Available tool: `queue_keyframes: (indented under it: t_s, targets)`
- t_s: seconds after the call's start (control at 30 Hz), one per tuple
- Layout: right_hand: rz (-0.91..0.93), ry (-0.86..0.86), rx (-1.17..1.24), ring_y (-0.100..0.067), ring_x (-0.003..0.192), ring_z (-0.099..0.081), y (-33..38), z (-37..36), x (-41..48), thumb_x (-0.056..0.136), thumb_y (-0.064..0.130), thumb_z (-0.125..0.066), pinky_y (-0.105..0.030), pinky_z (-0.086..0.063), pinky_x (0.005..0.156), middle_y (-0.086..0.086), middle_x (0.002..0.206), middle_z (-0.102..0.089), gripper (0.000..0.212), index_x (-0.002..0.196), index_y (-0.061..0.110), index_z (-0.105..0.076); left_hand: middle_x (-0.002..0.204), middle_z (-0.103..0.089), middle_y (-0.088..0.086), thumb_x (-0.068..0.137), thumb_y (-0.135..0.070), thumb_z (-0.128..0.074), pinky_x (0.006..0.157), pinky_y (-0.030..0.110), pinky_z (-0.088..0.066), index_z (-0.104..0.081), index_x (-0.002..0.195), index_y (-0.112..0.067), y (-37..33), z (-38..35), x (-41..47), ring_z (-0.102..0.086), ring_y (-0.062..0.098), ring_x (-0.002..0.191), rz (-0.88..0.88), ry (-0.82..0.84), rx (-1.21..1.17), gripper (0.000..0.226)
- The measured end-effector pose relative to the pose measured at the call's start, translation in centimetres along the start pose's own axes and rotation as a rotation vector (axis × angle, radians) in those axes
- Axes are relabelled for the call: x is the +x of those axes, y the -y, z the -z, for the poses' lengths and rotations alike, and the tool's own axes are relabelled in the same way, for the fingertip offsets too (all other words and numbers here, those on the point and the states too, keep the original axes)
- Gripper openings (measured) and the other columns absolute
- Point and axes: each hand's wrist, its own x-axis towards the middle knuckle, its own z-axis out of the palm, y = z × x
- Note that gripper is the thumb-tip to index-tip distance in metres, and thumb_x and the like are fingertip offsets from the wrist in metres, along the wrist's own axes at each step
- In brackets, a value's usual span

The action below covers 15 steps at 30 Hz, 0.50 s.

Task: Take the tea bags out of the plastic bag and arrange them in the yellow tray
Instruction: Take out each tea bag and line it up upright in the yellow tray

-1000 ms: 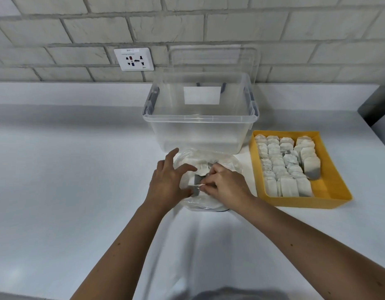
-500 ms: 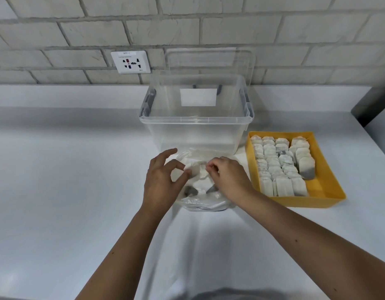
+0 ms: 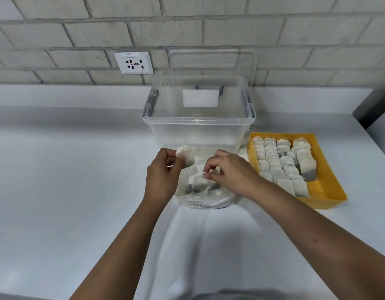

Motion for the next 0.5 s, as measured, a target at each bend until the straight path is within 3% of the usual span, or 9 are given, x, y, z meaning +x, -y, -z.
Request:
queue_keyframes:
  t_s: [0.07,0.13,0.23,0.3,0.4,0.5]
  targets:
    - [0.027,0.065,0.129,-0.002,0.072,-0.056,0.5,1.8,-0.5,0.087,0.033,-0.070,-0.023,-0.045,0.068,0.011,0.089,-0.063,0.004,0.085,0.029,-0.069,0.072,-0.072,-0.010,0.096,-0.023,-0.060,0.059,0.008,-0.041,-0.060,0.093,-0.017,0.0,-0.1,0.2,-0.060,-0.002,0.064,-0.006,0.035,0.021,0.007]
    - [0.020,0.064,0.225,-0.002,0.071,-0.059,0.8,2.7,-0.5,0.088,0.029,-0.070,-0.020,-0.047,0.068,0.011,0.081,-0.066,0.005,0.083,0.028,-0.068,0.072,-0.074,-0.005,0.096,-0.022,-0.062,0.070,0.018,-0.053,-0.063,0.095,-0.016,-0.2,-0.4,0.3,-0.069,0.010,0.070,0.013,0.108,-0.028,0.007]
    - [-0.023,0.028,0.281,-0.003,0.064,-0.060,0.8,2.7,0.2,0.092,0.024,-0.066,-0.028,-0.051,0.070,0.010,0.071,-0.066,0.009,0.083,0.022,-0.064,0.080,-0.075,0.008,0.097,-0.023,-0.062,0.073,0.045,-0.062,-0.067,0.102,-0.015,-0.5,-0.9,0.0,-0.074,0.030,0.072,0.114,0.221,-0.155,0.011]
    - [-0.055,0.011,0.290,-0.006,0.065,-0.063,0.7,2.3,0.6,0.093,0.024,-0.063,-0.033,-0.054,0.072,0.007,0.070,-0.068,0.011,0.082,0.022,-0.062,0.089,-0.074,0.015,0.100,-0.026,-0.058,0.074,0.054,-0.060,-0.067,0.104,-0.016,-0.6,-1.2,-0.3,-0.074,0.035,0.072,0.198,0.247,-0.232,0.015]
    - [-0.105,-0.022,0.327,-0.013,0.066,-0.065,0.7,1.6,1.1,0.094,0.024,-0.061,-0.035,-0.055,0.071,0.005,0.069,-0.070,0.015,0.079,0.024,-0.058,0.095,-0.072,0.018,0.101,-0.029,-0.054,0.073,0.052,-0.061,-0.068,0.106,-0.012,-0.7,-1.3,-0.5,-0.075,0.033,0.078,0.264,0.241,-0.322,0.022]
    - [-0.130,-0.037,0.324,-0.011,0.062,-0.063,1.0,1.2,1.5,0.094,0.023,-0.062,-0.031,-0.052,0.070,0.004,0.067,-0.070,0.014,0.080,0.022,-0.059,0.093,-0.073,0.013,0.093,-0.028,-0.068,0.073,0.042,-0.063,-0.067,0.113,-0.013,-0.4,-1.2,-0.5,-0.075,0.031,0.079,0.260,0.300,-0.294,0.026]
